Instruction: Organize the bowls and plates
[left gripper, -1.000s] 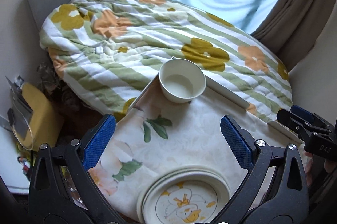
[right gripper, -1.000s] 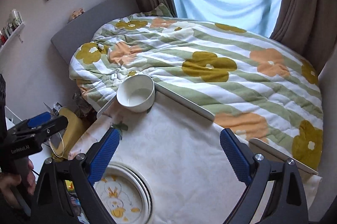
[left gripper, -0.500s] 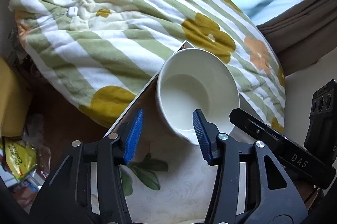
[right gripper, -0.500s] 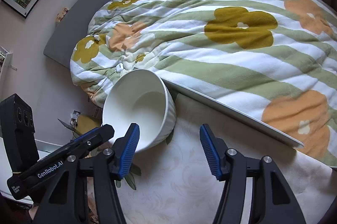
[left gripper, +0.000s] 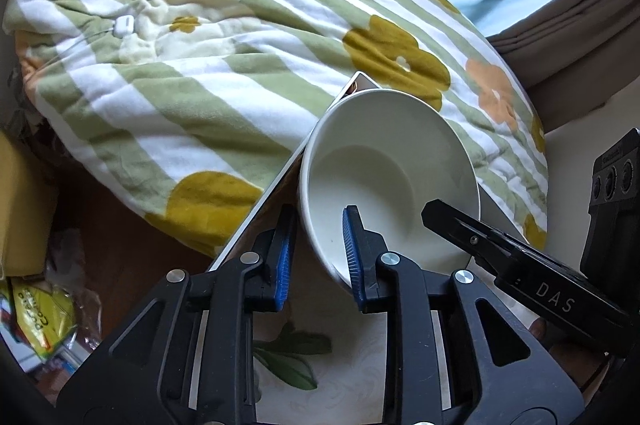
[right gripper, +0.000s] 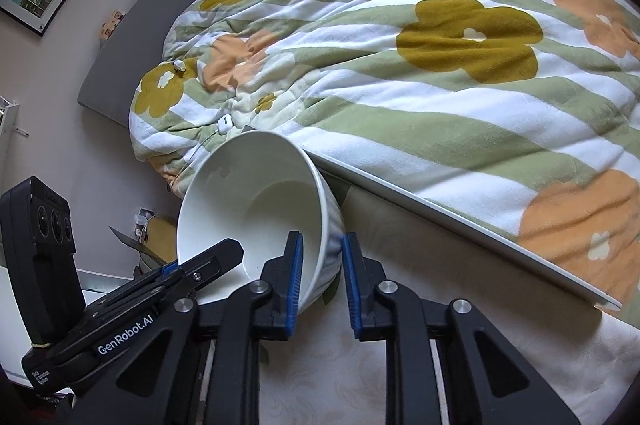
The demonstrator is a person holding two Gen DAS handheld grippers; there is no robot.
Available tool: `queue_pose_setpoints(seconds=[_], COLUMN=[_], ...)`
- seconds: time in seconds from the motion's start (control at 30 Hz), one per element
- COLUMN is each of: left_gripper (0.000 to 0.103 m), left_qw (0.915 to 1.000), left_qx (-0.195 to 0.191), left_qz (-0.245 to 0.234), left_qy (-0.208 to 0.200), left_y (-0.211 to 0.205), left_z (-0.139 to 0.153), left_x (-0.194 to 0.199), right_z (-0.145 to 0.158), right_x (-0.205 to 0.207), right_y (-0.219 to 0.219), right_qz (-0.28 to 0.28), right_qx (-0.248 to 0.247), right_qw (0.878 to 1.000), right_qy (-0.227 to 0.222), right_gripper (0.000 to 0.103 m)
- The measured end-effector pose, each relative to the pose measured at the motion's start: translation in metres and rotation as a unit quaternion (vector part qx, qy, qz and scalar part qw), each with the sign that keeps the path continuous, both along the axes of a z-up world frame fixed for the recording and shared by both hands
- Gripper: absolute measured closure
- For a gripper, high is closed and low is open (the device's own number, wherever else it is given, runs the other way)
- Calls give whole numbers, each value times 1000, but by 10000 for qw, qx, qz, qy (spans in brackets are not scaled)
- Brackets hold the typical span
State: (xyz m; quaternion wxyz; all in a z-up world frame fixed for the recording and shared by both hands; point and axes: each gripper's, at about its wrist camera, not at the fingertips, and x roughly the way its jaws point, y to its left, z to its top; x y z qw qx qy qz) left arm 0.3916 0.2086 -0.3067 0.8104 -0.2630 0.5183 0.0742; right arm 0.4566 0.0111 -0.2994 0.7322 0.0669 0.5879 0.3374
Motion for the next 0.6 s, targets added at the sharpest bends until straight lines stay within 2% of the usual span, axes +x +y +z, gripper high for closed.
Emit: queue_pose_setpoints(seconds=[0.3,0.43,0.6], left_gripper=[82,82,82], left_qw=[9996,9989,9972], left_qx=[246,372,492], left_qz=[-111,-191,-334], left_qy=[-97,-224,-448], left_y=[-8,-16,-38], left_z=[11,27,58], left_x=[-6,-12,-27], right_z=[10,19,45], right_x=[-9,-15,-33], right_y=[-3,-10,-35], right_qz=[34,-17,-184], right_qx=[33,110,281], right_qw=[9998,9995,9983], right_qy=[-216,-311,-478], right_gripper=[85,85,85])
